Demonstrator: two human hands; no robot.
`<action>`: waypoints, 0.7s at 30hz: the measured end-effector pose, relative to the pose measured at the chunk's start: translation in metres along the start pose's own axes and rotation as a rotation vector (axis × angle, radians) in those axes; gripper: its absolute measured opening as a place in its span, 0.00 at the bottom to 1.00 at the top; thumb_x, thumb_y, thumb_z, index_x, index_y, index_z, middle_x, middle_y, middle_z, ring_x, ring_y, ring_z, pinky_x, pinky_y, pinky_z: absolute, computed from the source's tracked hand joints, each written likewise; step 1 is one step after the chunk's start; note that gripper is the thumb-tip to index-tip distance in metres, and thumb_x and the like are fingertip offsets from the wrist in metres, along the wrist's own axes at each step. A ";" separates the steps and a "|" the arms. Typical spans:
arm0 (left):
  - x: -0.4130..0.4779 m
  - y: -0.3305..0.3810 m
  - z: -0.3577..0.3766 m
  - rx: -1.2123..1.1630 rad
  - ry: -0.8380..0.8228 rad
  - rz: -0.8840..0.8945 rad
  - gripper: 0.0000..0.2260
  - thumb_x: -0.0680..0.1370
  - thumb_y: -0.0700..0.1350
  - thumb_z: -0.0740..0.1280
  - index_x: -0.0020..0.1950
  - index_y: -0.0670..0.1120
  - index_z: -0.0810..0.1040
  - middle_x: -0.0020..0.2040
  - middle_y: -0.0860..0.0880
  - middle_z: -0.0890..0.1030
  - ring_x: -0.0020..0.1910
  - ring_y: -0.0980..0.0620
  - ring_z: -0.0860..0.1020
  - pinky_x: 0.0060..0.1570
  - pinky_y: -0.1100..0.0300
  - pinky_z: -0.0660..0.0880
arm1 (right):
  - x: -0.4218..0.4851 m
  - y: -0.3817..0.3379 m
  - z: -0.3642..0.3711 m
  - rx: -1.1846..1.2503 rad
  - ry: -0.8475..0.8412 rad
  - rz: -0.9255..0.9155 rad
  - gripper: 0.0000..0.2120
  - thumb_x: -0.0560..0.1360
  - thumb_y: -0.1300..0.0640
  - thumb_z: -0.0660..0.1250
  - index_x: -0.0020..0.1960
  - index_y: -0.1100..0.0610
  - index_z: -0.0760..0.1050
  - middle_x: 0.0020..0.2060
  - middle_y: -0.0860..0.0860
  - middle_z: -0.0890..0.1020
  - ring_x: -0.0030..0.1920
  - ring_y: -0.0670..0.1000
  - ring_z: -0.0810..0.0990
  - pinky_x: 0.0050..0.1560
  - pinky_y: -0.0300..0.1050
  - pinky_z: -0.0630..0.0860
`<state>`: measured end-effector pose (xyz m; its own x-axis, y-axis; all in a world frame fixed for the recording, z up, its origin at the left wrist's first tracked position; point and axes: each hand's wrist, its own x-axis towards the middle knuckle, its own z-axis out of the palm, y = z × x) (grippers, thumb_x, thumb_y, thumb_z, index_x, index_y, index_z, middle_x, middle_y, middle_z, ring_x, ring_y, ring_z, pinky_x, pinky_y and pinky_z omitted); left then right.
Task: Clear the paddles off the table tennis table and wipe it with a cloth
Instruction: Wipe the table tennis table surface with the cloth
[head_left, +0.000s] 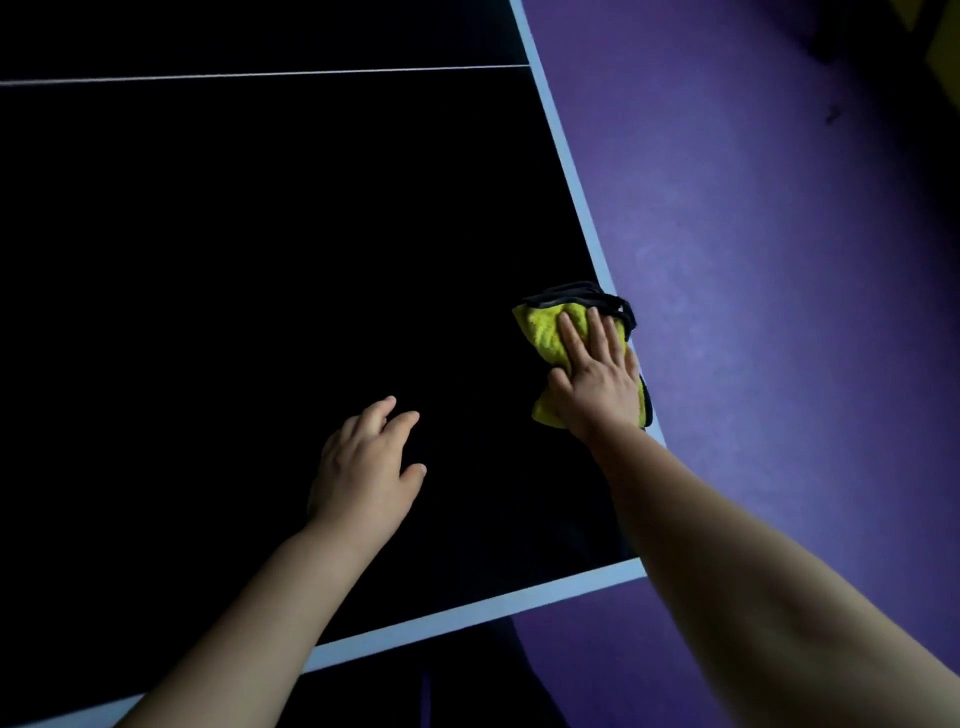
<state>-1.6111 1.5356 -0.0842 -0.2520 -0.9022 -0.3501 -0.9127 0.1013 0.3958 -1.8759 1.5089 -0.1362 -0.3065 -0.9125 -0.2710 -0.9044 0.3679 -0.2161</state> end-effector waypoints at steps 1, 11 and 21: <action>-0.001 0.000 0.001 0.007 0.002 0.009 0.25 0.76 0.49 0.66 0.72 0.50 0.66 0.74 0.51 0.61 0.71 0.50 0.61 0.69 0.56 0.58 | -0.003 0.003 -0.001 0.007 0.002 0.033 0.33 0.77 0.46 0.59 0.78 0.39 0.48 0.80 0.46 0.45 0.79 0.48 0.41 0.76 0.51 0.43; -0.033 -0.082 -0.014 0.007 -0.019 -0.021 0.24 0.76 0.49 0.68 0.71 0.49 0.68 0.74 0.49 0.63 0.71 0.48 0.63 0.68 0.53 0.60 | -0.065 -0.057 0.026 0.128 0.015 0.451 0.34 0.78 0.47 0.56 0.80 0.42 0.44 0.79 0.51 0.40 0.78 0.52 0.37 0.76 0.56 0.39; -0.095 -0.246 -0.062 -0.022 0.050 -0.147 0.24 0.74 0.47 0.70 0.69 0.47 0.71 0.72 0.47 0.66 0.69 0.45 0.65 0.66 0.49 0.64 | -0.114 -0.264 0.094 0.076 -0.007 0.282 0.37 0.77 0.46 0.56 0.79 0.43 0.40 0.79 0.53 0.37 0.78 0.54 0.36 0.75 0.57 0.38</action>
<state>-1.3429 1.5701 -0.0954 -0.0987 -0.9266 -0.3629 -0.9313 -0.0425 0.3617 -1.5747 1.5323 -0.1363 -0.5404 -0.7712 -0.3366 -0.7590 0.6194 -0.2007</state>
